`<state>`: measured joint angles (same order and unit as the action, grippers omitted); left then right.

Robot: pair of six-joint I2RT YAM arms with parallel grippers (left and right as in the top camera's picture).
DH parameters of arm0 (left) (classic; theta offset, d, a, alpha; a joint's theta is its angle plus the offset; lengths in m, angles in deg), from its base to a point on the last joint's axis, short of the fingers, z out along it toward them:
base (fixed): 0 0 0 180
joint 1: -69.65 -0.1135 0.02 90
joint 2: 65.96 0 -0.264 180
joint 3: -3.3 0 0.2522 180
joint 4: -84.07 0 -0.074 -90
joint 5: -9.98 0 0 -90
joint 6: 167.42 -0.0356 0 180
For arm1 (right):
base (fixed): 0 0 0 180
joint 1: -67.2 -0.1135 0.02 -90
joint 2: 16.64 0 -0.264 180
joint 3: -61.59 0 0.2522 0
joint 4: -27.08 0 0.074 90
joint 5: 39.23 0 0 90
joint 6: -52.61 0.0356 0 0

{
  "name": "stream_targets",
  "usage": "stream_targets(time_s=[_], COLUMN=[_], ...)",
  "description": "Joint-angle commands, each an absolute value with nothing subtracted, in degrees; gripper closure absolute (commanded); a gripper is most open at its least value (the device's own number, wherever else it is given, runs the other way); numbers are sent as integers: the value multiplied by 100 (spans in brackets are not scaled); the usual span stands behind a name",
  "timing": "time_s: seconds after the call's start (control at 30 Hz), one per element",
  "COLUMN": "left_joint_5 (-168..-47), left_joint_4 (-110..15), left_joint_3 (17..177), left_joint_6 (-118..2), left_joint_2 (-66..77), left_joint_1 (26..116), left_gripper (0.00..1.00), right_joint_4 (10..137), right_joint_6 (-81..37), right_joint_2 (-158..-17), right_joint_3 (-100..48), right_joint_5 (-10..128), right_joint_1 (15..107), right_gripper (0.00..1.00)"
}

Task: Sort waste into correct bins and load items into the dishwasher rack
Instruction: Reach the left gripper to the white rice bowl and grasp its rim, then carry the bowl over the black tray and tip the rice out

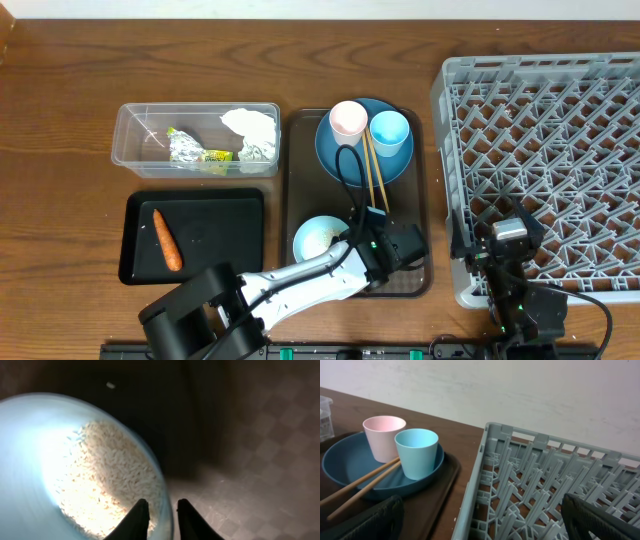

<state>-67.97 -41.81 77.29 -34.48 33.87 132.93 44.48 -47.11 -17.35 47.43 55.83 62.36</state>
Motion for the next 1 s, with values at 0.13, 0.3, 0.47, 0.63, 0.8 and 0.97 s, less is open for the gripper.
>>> stream_targets(time_s=[0.13, 0.3, 0.47, 0.63, 0.8, 0.97], left_joint_5=[-6692, -6661, -6294, -6425, -7033, -7262], left_joint_4=[-4135, -4080, -3455, -3140, -3084, -2791], left_joint_3=[7637, 7701, 7836, 7854, 7854, 7825], left_joint_6=[-3382, -3387, -3385, -3970, -4831, -5293], left_joint_2=[3401, 3307, 2861, 1844, 644, -363], left_joint_1=[13300, 13223, 12935, 12579, 12089, 11055], left_gripper=[94, 94, 94, 94, 94, 94], right_joint_4=[4472, 4472, 4472, 4472, 4472, 4472], right_joint_6=[-4754, -4754, -4754, -4754, -4754, -4754], right_joint_2=[-1713, -1713, -1713, -1713, -1713, -1713], right_joint_3=[4752, 4752, 4752, 4752, 4752, 4752], right_joint_5=[5548, 5548, 5548, 5548, 5548, 5548], right_joint_1=[6268, 6268, 6268, 6268, 6268, 6268], right_gripper=[1, 1, 1, 1, 1, 1])
